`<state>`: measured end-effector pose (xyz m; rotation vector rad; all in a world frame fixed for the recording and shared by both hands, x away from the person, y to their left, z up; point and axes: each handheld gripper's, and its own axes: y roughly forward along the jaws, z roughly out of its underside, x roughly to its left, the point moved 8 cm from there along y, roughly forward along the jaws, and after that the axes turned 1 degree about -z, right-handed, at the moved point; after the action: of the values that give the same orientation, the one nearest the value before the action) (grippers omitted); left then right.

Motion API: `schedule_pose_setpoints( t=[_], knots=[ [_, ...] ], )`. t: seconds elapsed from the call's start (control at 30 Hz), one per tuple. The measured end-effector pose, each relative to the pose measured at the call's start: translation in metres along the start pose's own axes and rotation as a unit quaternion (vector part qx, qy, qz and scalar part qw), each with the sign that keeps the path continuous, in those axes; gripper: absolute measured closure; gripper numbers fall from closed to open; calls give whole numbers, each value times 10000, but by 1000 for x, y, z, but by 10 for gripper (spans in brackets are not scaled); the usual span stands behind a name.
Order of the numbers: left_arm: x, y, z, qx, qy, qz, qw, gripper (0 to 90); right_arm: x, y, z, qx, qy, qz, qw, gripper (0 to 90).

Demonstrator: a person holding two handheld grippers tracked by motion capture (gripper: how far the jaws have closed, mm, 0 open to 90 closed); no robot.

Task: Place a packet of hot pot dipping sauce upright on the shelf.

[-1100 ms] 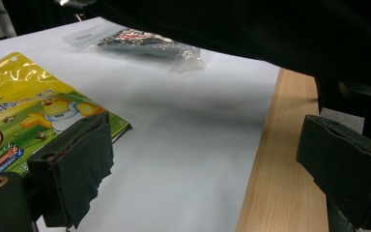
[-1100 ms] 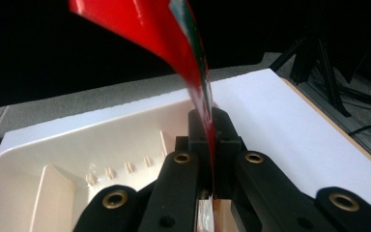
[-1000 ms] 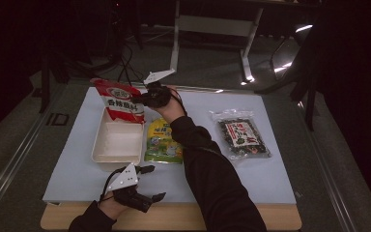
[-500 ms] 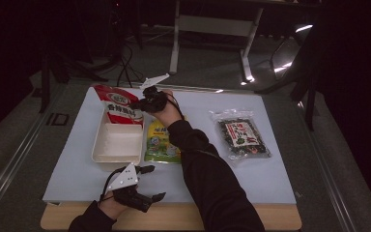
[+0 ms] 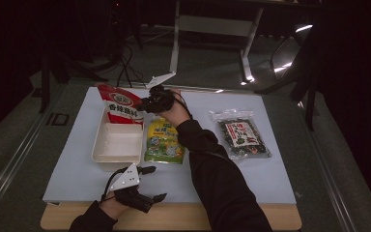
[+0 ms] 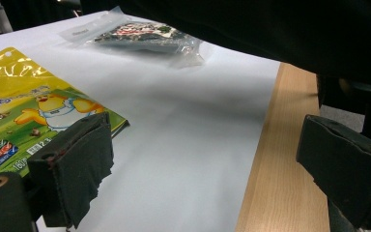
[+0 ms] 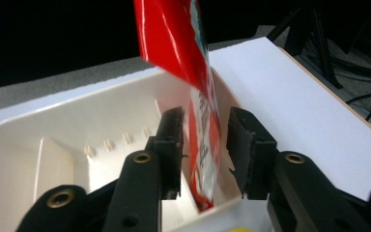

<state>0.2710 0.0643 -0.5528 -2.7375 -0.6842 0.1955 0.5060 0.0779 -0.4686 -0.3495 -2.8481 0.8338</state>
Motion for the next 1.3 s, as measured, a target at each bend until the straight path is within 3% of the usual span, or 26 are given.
schedule_pose_setpoints(
  t=[0.47, 1.3],
  knots=[
    [0, 5, 0, 31, 38, 44, 10000, 66, 5, -46, 23, -13, 17, 113, 9999, 636],
    [-4, 12, -1, 73, 44, 152, 9998, 66, -6, -157, 78, -103, 160, 805, 9966, 593]
  ],
)
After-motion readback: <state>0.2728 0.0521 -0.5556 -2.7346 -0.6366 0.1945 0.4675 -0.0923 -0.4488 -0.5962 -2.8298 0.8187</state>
